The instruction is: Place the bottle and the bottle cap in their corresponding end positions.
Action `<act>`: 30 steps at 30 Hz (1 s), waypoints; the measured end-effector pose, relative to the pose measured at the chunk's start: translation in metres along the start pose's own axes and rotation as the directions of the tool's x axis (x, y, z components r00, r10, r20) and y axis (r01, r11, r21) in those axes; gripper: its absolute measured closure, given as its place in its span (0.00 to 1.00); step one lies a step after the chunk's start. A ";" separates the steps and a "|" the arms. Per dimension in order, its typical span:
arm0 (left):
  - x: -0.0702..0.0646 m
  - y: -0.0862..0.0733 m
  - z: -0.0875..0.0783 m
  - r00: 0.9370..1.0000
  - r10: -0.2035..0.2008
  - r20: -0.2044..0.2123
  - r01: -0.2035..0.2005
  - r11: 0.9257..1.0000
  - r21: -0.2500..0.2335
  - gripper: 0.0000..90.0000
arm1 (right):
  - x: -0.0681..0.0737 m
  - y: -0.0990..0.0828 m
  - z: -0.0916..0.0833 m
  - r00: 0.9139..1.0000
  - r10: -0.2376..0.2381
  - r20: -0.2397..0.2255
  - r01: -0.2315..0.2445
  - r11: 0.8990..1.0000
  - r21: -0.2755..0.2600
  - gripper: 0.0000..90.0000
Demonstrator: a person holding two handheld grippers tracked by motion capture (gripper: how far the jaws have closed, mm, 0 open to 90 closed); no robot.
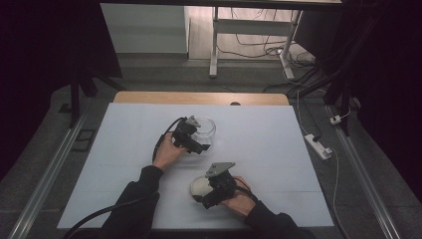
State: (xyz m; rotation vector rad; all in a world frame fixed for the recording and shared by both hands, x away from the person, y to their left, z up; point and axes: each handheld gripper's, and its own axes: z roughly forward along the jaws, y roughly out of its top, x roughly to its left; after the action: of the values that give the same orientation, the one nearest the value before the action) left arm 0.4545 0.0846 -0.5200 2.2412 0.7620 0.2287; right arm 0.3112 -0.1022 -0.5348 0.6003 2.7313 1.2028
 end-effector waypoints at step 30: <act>-0.012 -0.036 -0.036 0.997 -0.054 0.059 0.053 0.998 0.027 0.00 | -0.012 0.001 -0.029 0.998 0.048 0.037 -0.046 0.998 -0.032 0.01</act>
State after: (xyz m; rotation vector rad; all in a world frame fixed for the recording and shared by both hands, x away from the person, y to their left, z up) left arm 0.4146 0.1186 -0.5196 2.2382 0.7961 0.1266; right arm 0.3157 -0.1264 -0.5157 0.6801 2.6768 1.2291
